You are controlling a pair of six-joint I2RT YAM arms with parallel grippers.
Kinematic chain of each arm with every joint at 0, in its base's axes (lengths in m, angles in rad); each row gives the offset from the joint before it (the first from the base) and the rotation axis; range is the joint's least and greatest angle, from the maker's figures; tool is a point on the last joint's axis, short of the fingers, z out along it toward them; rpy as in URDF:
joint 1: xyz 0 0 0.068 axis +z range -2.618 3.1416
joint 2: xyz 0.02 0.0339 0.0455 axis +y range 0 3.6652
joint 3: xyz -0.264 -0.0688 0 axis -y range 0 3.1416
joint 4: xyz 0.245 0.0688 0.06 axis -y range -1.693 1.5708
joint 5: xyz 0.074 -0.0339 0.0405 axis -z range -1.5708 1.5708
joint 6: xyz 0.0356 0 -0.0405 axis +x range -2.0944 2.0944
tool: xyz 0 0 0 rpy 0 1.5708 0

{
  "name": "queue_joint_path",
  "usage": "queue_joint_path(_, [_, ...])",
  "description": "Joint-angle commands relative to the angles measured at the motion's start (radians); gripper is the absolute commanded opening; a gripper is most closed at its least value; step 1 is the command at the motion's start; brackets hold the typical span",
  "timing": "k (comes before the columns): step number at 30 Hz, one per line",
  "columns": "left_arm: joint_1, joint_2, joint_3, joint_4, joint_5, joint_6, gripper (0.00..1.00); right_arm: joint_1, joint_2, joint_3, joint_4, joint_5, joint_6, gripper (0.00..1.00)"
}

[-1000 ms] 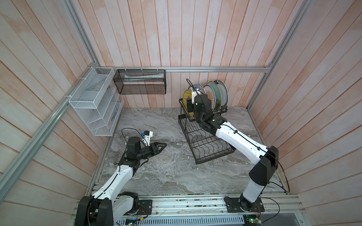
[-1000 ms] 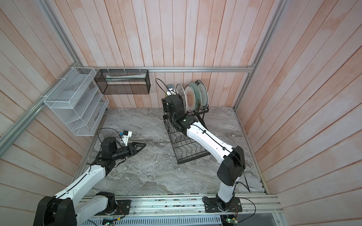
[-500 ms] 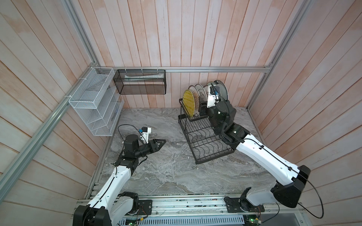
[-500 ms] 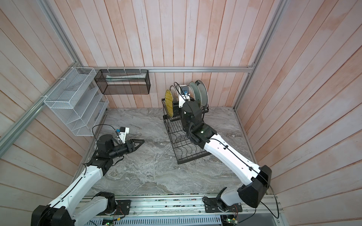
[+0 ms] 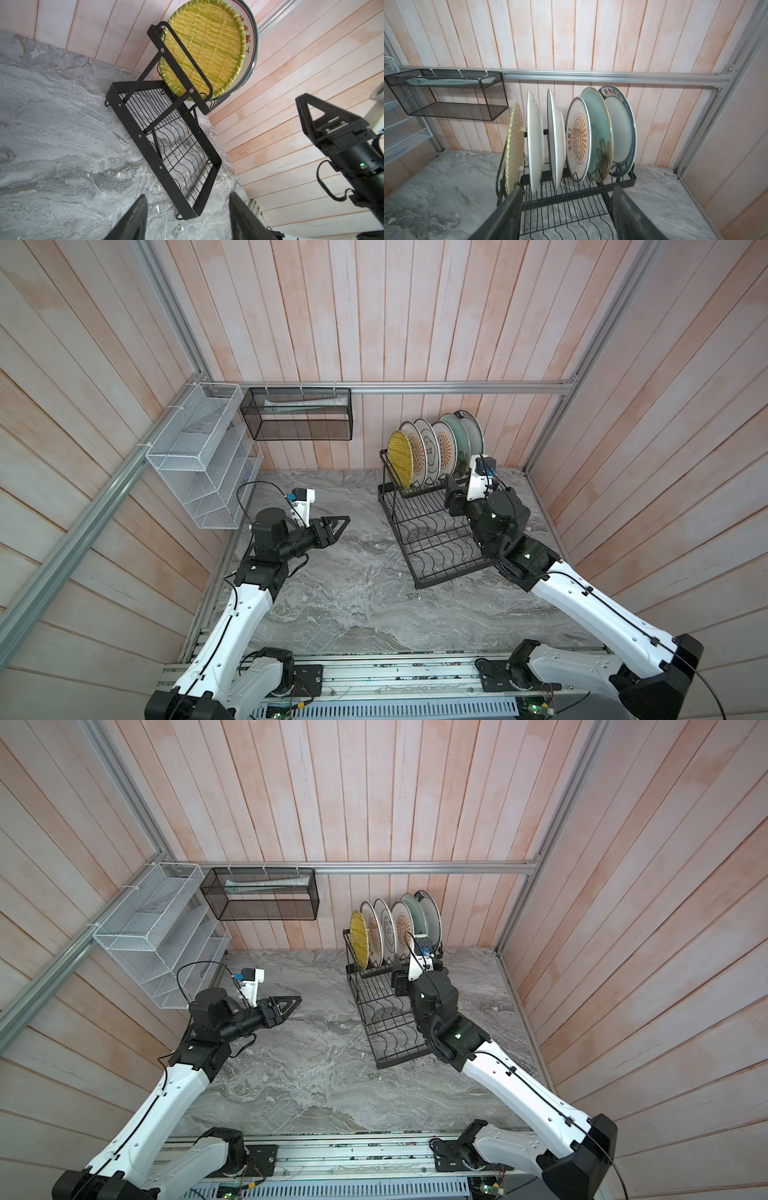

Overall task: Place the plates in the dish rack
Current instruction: 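Open the right gripper and withdraw it from the rack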

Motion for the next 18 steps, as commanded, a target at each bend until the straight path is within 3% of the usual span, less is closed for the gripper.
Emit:
queue_joint_path(1, [0.009, 0.018, 0.041, -0.061, -0.037, 0.06, 0.68, -0.031, -0.087, -0.051, -0.019, 0.017, 0.068, 0.72])
queue_joint_path(9, [0.021, 0.041, 0.084, -0.105, -0.072, 0.099, 0.82, -0.097, -0.263, -0.206, -0.092, 0.037, 0.189, 0.75])
queue_joint_path(18, [0.029, 0.058, 0.104, -0.119, -0.09, 0.105, 0.84, -0.175, -0.351, -0.299, -0.161, 0.039, 0.275, 0.76])
